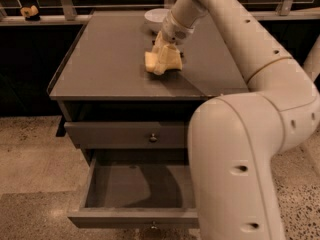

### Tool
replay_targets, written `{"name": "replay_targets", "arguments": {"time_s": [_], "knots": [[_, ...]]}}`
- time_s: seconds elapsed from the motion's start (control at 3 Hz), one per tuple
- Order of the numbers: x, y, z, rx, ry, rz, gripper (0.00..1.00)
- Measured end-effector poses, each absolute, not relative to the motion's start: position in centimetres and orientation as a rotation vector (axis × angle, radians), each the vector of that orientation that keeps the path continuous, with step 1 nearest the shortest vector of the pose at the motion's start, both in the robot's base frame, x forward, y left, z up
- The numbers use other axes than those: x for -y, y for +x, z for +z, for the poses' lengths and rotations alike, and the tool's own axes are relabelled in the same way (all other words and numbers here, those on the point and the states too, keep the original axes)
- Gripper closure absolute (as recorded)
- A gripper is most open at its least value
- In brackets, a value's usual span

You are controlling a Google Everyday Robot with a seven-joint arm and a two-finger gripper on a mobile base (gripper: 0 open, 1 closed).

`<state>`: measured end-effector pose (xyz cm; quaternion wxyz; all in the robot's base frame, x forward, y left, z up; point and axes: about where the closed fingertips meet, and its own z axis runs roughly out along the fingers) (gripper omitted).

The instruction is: Place sponge into middle drawer

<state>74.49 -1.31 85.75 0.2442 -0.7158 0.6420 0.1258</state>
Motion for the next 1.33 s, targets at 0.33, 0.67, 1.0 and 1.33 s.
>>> {"name": "replay_targets", "arguments": {"time_s": [0.33,0.67,1.0,1.33], "knots": [[4.5,72.6,91.7,-1.733,-1.772,0.233,1.00],[7.8,67.0,98.6,-1.710,-1.606,0.138,1.00],[8.5,62.9,100.2,-1.708,-1.609,0.102,1.00],[8.5,62.9,100.1,-1.708,-1.609,0.103,1.00]]}}
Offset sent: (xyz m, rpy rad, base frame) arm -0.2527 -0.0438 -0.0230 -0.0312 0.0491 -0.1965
